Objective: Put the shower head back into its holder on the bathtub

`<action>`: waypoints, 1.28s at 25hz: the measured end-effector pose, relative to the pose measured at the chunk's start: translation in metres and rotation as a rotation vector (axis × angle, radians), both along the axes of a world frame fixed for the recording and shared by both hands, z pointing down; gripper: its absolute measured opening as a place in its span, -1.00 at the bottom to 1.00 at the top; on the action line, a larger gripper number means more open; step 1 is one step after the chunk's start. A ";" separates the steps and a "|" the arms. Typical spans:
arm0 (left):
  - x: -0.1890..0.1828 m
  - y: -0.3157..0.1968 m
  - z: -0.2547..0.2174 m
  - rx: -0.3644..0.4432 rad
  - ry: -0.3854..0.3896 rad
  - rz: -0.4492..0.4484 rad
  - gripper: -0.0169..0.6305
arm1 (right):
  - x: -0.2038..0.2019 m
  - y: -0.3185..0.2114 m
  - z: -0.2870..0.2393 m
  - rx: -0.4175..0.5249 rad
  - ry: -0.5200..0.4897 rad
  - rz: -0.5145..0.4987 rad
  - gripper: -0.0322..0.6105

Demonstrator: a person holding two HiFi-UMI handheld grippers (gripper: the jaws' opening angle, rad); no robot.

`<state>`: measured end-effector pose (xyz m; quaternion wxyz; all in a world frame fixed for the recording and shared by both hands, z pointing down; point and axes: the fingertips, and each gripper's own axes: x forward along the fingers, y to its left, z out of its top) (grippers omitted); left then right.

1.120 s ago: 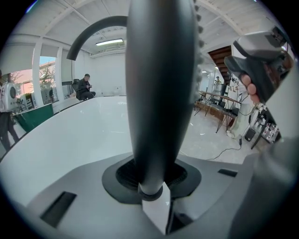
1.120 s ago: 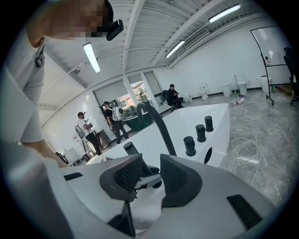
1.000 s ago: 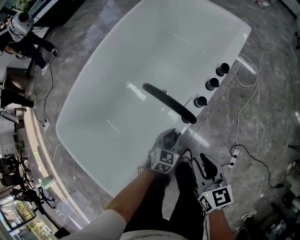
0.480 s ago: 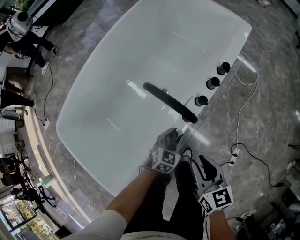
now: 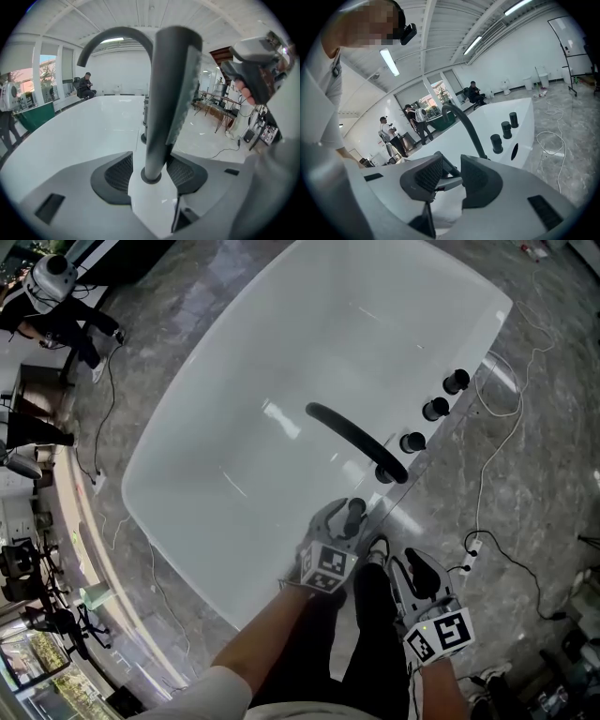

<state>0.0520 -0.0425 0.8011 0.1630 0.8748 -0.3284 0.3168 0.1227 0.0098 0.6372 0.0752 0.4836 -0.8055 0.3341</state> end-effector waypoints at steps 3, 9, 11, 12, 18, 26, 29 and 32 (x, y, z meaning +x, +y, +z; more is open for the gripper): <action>-0.014 0.017 -0.014 -0.030 0.015 -0.020 -0.31 | -0.002 0.001 -0.007 -0.003 0.001 0.004 -0.51; -0.006 0.039 -0.051 -0.036 0.035 0.028 -0.32 | -0.002 0.005 -0.049 0.024 0.007 0.031 -0.51; -0.007 0.037 -0.060 -0.055 0.019 -0.003 -0.32 | -0.003 0.009 -0.063 0.032 0.017 0.035 -0.51; -0.009 0.038 -0.061 -0.080 0.016 -0.029 -0.32 | -0.003 0.011 -0.069 0.033 0.018 0.036 -0.51; -0.030 0.082 -0.130 -0.142 0.097 -0.065 -0.57 | -0.023 0.035 -0.084 -0.025 -0.031 0.010 -0.52; -0.052 0.087 -0.331 -0.091 0.364 -0.155 -0.93 | -0.065 0.031 -0.179 0.139 0.131 -0.017 -0.85; -0.059 0.086 -0.382 -0.034 0.433 -0.159 -0.93 | -0.082 0.034 -0.212 0.220 0.193 -0.022 -0.86; -0.070 0.084 -0.411 0.026 0.458 -0.124 -0.93 | -0.101 0.035 -0.236 0.267 0.204 0.002 -0.86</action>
